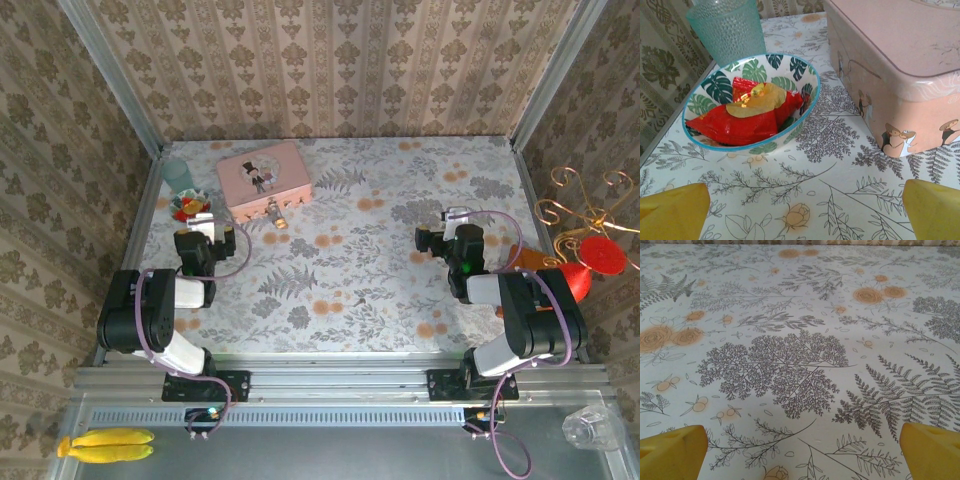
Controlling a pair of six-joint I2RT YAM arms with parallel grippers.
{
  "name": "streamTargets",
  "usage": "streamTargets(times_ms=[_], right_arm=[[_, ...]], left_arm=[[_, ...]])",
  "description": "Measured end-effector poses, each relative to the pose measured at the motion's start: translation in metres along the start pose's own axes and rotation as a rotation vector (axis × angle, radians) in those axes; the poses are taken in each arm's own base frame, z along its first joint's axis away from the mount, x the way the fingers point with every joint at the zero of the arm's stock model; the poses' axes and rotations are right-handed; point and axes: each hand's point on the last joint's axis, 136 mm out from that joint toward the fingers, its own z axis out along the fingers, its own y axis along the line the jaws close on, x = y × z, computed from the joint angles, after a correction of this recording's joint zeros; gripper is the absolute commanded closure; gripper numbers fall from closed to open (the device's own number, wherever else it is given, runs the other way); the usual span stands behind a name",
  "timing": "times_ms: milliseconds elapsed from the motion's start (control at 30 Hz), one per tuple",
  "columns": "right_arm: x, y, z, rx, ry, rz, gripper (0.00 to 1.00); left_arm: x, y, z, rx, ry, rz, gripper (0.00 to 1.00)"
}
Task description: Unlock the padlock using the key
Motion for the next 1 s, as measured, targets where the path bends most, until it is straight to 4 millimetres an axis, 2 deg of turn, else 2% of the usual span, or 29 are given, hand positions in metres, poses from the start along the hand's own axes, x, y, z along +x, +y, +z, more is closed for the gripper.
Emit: streamTargets(times_ms=[1000], right_arm=[[-0.0053,-0.0011,0.0022,0.007,-0.015,0.004,0.0]], left_arm=[[0.0009,0.0027,0.0011,-0.006,0.001,0.001,0.0]])
